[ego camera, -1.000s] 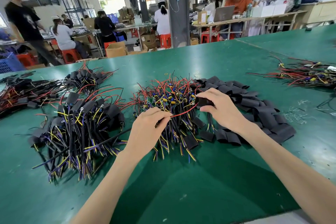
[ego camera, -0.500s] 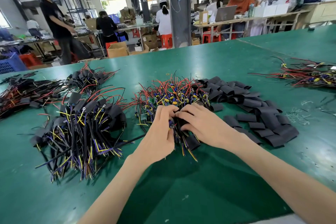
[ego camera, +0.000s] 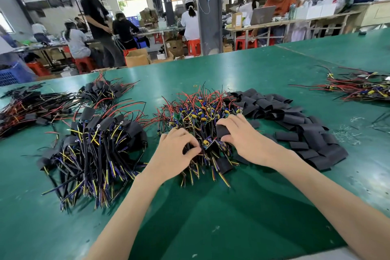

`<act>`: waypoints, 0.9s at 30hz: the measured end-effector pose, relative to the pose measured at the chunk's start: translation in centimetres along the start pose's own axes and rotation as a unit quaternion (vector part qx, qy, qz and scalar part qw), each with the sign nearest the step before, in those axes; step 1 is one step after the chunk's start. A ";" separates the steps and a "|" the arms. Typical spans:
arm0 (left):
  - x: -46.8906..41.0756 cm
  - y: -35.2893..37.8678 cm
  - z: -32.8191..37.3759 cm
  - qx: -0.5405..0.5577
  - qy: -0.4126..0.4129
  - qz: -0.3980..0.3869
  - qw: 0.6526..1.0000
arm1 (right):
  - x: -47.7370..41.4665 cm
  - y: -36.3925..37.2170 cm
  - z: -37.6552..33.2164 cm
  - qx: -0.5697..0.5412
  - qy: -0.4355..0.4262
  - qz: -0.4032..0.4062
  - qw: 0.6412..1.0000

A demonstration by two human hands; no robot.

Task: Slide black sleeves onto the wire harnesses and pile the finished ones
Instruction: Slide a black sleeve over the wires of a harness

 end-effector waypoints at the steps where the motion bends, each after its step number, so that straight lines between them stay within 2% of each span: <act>1: 0.0 0.1 0.1 0.005 0.001 -0.001 1.000 | 0.0 0.0 0.0 -0.008 0.002 -0.001 1.000; 6: -0.2 0.7 0.3 -0.010 0.007 -0.008 1.000 | 0.1 0.0 -0.6 -0.041 -0.009 -0.006 0.999; 15: -0.4 -0.4 0.5 0.118 -0.013 0.043 0.992 | 0.0 0.2 -0.5 -0.079 0.000 -0.020 0.997; 20: -0.3 -0.7 0.9 0.105 0.011 0.060 0.993 | 0.2 0.0 -1.1 -0.102 -0.008 -0.028 0.994; 27: -0.1 -1.1 1.8 0.049 0.051 0.073 0.995 | 0.3 -0.2 -2.4 -0.059 -0.055 -0.045 0.996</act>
Point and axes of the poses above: each hand's wrist, its own x-axis away from the middle knuckle, its own y-axis out of the palm, z = x × y, the point moved 6 cm from there along -x, towards the middle knuckle, and after that the axes turned 8 degrees about -x, right-handed, at the moved point
